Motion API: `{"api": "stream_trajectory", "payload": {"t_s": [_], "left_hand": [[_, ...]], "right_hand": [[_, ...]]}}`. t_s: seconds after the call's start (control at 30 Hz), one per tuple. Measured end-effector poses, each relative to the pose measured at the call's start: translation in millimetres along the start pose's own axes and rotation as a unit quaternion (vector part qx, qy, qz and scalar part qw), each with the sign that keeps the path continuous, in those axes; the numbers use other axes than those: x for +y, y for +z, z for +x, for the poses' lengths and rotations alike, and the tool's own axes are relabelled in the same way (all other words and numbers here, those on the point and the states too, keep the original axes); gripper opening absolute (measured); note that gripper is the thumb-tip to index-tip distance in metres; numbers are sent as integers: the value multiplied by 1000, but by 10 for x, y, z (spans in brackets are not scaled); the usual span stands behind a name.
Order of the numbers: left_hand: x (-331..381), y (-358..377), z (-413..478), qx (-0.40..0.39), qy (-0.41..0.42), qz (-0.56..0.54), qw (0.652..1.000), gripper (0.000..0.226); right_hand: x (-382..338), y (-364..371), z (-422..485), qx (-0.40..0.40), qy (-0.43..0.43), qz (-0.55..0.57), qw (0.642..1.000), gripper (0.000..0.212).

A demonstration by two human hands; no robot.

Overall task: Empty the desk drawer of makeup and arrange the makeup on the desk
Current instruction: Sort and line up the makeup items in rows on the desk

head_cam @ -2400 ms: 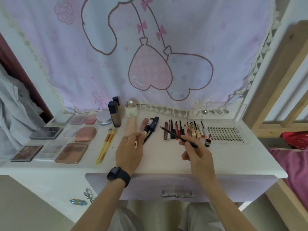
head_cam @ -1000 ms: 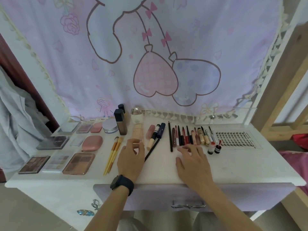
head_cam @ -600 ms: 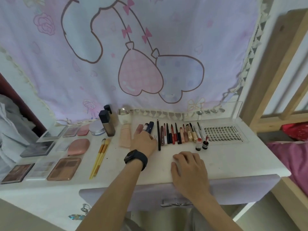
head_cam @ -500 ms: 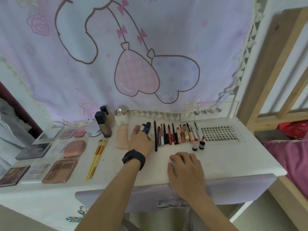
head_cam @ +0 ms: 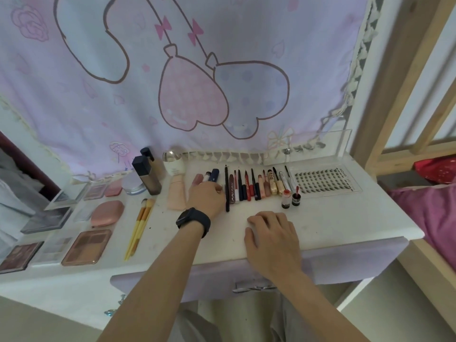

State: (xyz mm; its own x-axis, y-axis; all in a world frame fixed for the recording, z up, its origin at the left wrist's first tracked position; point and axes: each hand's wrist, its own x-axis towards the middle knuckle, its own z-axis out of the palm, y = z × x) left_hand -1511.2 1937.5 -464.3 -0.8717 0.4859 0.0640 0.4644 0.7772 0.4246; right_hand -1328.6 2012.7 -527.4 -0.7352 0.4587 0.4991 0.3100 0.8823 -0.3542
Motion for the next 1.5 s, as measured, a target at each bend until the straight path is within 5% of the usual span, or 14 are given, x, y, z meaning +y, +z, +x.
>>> {"api": "stream_trajectory", "payload": {"t_s": [0.63, 1.2, 1.5], "left_hand": [[-203, -260, -105, 46, 2, 16, 999, 28], [-113, -151, 144, 64, 24, 222, 973, 39], [-59, -178, 157, 48, -9, 242, 969, 33]], "right_hand": [[-3, 9, -27, 2, 2, -14, 1000, 24], [-30, -34, -5, -44, -7, -16, 999, 39], [-24, -29, -9, -37, -6, -19, 999, 39]]}}
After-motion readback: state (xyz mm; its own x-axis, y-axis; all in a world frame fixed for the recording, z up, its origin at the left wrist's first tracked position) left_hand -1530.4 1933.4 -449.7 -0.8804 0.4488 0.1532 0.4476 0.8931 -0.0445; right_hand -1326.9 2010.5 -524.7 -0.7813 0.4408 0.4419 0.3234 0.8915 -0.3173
